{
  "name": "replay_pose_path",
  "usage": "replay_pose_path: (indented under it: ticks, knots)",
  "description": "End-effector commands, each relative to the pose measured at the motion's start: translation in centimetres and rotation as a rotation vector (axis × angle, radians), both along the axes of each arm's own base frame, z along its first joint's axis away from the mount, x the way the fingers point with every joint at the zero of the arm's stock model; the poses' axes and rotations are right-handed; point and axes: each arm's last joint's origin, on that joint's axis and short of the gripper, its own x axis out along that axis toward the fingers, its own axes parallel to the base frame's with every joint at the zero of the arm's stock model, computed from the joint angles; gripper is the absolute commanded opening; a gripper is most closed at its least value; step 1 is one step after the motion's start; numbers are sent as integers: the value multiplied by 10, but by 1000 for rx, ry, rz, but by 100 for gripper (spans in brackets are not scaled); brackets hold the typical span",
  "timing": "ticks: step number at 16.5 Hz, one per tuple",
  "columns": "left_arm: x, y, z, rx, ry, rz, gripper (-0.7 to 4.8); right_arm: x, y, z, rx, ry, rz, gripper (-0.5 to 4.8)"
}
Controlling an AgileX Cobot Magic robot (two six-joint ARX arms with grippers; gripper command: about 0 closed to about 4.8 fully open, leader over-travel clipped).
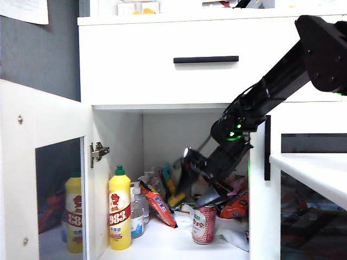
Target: Open the left door of the white cabinet, pick up a can of beverage from the table on the right, place it inside the cabinet, and finally close the cabinet door.
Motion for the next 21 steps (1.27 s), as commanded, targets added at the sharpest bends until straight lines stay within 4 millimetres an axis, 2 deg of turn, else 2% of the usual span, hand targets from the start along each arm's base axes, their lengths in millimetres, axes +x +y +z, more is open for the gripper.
replay_pose_path:
  ticks: [1, 3, 7, 8, 10, 15, 21]
  knots:
    - [0, 0, 2, -12, -11, 2, -5, -8, -24, 8, 68, 193, -16, 386]
    - [0, 0, 2, -12, -12, 2, -5, -21, -24, 6, 36, 251, 65, 386]
    - [0, 0, 2, -14, -8, -4, -5, -32, -16, 5, 17, 302, 128, 385]
    - [0, 0, 2, -14, -7, -5, -5, -40, -12, 5, 1, 333, 170, 361]
    - [0, 0, 2, -15, -8, -5, -5, -47, -6, 6, -6, 376, 194, 361]
    - [0, 0, 2, -15, -8, -5, -5, -38, 10, 7, 82, 308, 166, 364]
    - [0, -1, 2, -20, -12, -4, -5, -26, 11, 7, 62, 160, 163, 364]
